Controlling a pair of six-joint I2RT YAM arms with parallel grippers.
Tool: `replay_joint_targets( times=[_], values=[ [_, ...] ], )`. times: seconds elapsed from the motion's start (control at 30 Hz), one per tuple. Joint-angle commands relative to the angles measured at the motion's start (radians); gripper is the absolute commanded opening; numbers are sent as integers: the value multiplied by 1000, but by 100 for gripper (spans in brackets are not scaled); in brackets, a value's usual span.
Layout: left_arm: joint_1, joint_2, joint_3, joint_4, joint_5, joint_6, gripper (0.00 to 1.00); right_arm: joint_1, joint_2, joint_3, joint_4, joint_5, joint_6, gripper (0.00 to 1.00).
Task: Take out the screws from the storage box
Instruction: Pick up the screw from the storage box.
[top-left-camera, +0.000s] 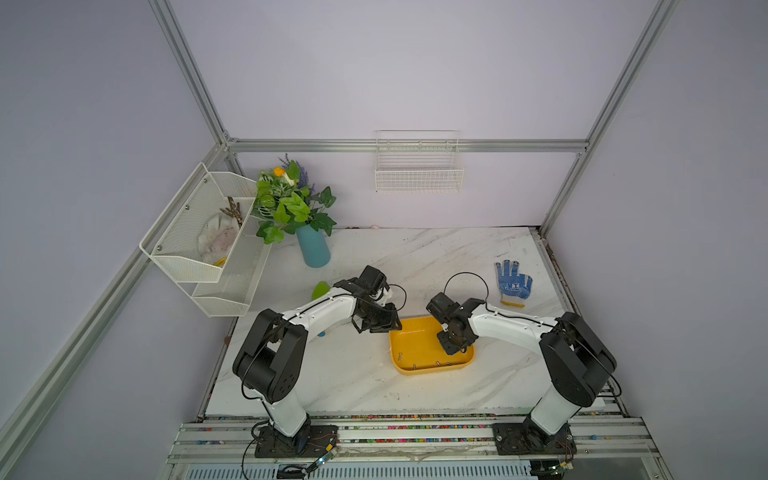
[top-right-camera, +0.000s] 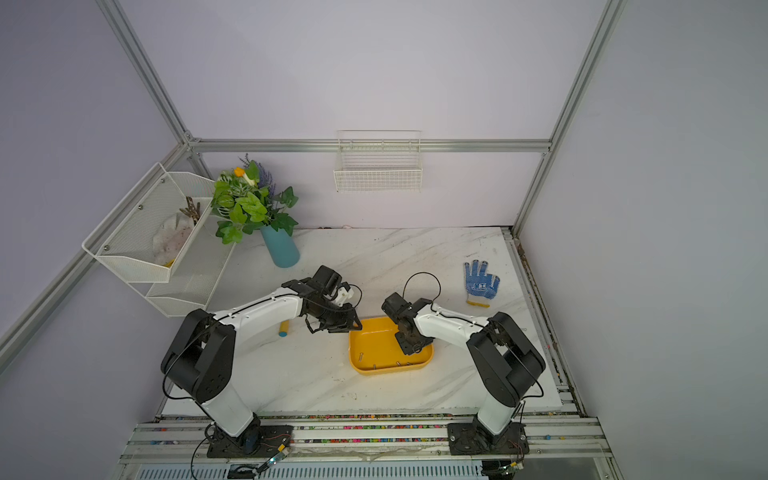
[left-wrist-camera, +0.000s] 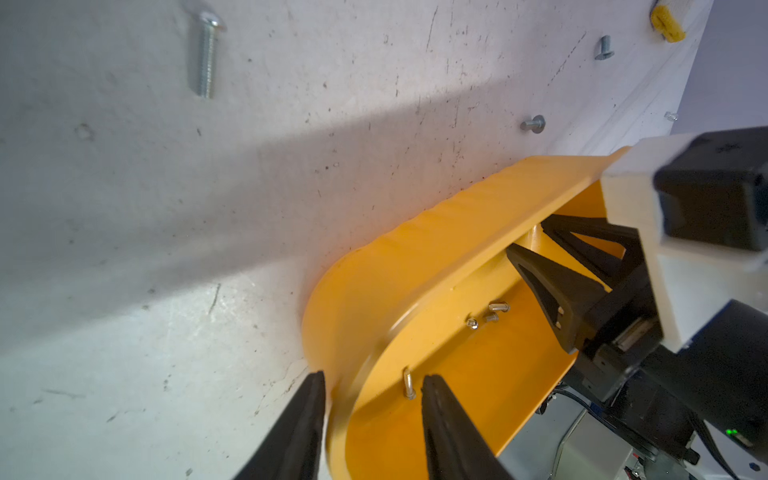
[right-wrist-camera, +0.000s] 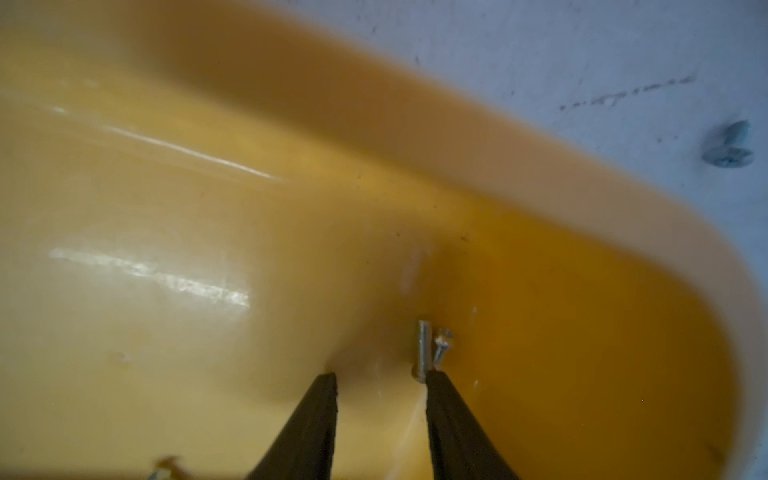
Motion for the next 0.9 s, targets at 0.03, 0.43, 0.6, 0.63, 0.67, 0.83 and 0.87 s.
replay_joint_targets(
  times=[0.03,0.43,0.6,0.63,0.67,0.83,0.87],
  values=[
    [-3,-13,-32,-17,-3,3,40,2,32,-12,23,31,39,46],
    [-3,2,-14,-26,-2,10,37,2,69,-31,42,-7,61,43],
    [-2,1,-11,-29,-1,11,37,0,84,-37,40,-52,64,40],
    [-2,0,-11,-29,-3,11,37,1,82,-38,39,-52,66,39],
    [-3,0,-12,-29,-4,13,37,0,79,-40,42,-59,66,38],
    [-2,5,-4,-31,-3,13,37,-1,67,-51,44,-72,73,34],
    [-2,6,-3,-31,-3,13,37,-1,71,-53,48,-77,72,33]
  ],
)
